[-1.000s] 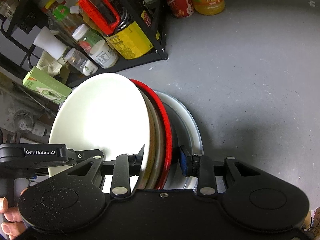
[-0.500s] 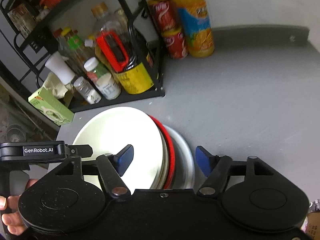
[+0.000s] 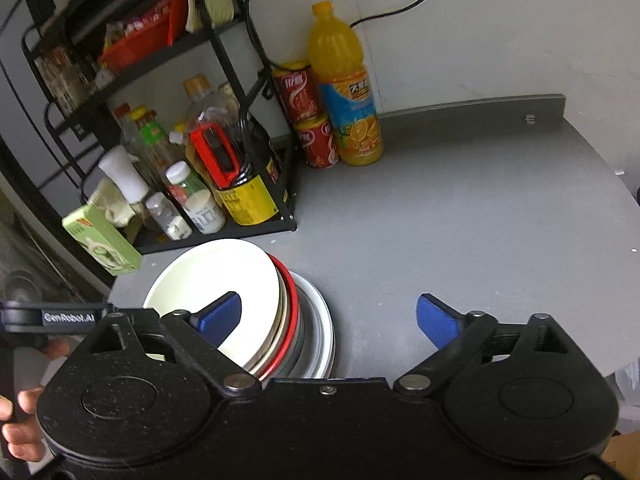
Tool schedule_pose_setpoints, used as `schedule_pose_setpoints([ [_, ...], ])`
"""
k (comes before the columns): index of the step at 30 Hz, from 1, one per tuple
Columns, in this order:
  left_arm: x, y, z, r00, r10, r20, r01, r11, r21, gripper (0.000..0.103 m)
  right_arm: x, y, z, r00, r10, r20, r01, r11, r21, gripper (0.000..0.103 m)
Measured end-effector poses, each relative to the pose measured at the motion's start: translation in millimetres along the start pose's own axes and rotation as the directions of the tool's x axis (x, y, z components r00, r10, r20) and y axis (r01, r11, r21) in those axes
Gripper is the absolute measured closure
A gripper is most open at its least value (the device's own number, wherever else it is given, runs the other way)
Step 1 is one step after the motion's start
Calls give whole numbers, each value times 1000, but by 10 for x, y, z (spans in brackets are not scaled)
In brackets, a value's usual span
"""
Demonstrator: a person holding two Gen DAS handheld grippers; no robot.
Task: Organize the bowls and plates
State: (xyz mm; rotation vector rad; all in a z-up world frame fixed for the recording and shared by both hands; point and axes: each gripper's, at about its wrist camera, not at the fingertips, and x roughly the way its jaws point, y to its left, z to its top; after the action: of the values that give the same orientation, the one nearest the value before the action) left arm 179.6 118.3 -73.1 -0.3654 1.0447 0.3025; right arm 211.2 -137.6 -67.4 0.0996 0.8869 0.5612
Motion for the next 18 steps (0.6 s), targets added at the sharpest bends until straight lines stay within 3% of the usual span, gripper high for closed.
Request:
schedule_pose_setpoints([
  [7, -408, -68, -382, 999, 25, 30, -25, 1000, -5, 8, -462, -149, -243, 999, -10, 42, 10, 1000, 19, 0],
  [11, -628, -157, -594, 998, 27, 54, -29, 999, 38, 6, -726, -175, -381, 996, -28, 81, 26, 999, 31, 0],
  [18, -937, -349, -948, 996, 0, 86, -5, 998, 60, 2, -1157, -172, -621, 991, -49, 128, 44, 998, 37, 0],
])
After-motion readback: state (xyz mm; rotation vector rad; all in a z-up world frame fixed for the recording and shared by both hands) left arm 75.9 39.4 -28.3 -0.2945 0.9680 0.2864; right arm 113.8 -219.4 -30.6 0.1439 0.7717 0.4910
